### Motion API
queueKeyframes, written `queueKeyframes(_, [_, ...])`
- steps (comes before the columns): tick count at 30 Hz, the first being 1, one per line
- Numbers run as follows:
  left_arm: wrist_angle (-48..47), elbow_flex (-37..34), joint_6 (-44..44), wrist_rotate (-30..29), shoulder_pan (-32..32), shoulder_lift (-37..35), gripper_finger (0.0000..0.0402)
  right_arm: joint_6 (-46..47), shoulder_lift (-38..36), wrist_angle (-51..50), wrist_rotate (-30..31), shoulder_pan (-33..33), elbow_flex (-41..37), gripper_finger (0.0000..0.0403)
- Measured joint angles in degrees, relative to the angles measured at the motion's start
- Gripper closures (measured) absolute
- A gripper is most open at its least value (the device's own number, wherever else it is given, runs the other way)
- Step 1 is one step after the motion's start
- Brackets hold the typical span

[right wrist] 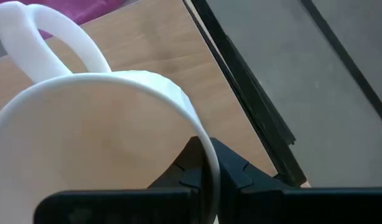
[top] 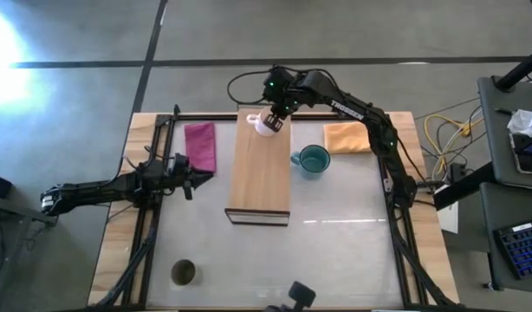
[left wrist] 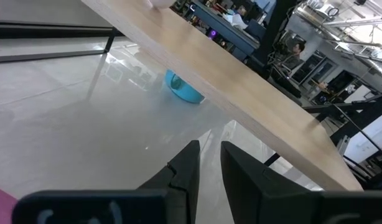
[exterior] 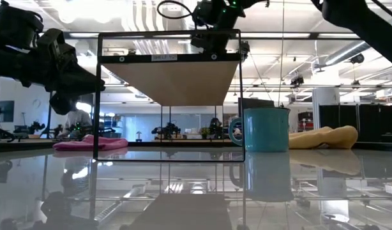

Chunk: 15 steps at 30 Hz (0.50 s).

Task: Stack small to large cups/mugs on shelf
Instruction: Put the white mug on the shelf

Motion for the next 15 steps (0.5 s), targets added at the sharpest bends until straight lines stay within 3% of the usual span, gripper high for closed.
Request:
queueKeyframes(6, [5.9,0.0,-0.8,0.0,0.0,0.0,0.0351,-0.1,-1.0,-0.3,0.1,-0.6,-0.1,0.0394])
queueKeyframes(9, [13.2,0.0,-3.2,-1.9,0.0,0.1,0.0351,-0.1,-1.1,-0.2,0.2,-0.7,-0.1,0.0392])
queueKeyframes(15, [30.5,1.1,1.1,-3.1,0.0,1.8,0.0351,0.1,-0.9,0.3,-1.0,-0.5,-0.1,0.0391])
